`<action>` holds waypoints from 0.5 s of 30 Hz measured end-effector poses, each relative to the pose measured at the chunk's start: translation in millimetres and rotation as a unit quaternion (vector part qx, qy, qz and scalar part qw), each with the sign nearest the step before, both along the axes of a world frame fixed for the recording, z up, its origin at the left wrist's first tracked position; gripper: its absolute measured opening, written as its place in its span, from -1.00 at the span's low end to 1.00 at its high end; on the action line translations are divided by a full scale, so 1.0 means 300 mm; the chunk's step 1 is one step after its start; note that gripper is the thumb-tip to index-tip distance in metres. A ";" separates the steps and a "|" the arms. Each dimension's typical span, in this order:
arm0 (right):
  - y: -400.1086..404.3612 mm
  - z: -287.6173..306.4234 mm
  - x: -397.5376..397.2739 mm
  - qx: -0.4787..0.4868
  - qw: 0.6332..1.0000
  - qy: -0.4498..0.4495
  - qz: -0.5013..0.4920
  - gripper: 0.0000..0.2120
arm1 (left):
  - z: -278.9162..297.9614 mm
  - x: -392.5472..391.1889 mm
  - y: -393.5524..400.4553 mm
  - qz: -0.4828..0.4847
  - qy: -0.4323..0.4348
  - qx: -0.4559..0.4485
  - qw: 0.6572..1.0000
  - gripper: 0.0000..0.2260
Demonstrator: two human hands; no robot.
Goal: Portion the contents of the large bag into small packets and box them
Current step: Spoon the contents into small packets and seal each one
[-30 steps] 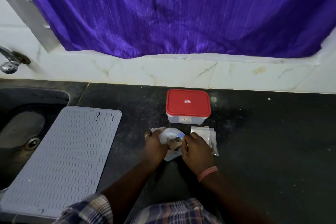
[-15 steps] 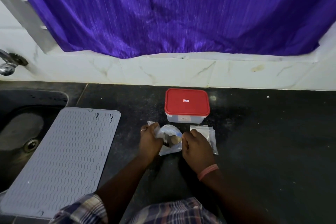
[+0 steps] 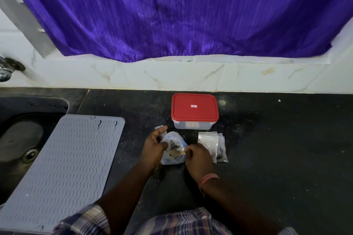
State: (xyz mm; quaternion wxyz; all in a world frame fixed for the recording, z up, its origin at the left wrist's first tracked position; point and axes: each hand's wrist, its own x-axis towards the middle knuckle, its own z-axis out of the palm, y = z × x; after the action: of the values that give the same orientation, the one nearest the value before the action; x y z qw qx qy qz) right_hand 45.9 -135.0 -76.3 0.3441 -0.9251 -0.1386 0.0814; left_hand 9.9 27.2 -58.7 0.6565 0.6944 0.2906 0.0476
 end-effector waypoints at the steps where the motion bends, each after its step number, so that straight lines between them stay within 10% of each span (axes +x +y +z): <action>1: -0.003 0.006 0.004 -0.016 1.000 -0.012 0.023 -0.84 | 0.005 0.004 0.000 -0.003 -0.007 -0.001 1.000 -0.41; 9: -0.039 0.010 0.021 -0.130 0.981 -0.100 0.108 -0.80 | -0.023 -0.009 0.039 0.014 -0.013 0.004 1.000 -0.43; 15: 0.010 0.019 0.010 -0.053 0.996 0.075 0.003 -0.87 | -0.028 -0.008 -0.004 0.024 -0.009 0.009 1.000 -0.46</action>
State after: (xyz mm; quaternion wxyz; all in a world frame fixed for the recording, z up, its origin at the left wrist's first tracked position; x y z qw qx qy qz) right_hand 48.9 -132.0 -70.7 0.3037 -0.9329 -0.1107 0.1591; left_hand 7.5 26.1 -67.0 0.6512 0.6931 0.3006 0.0719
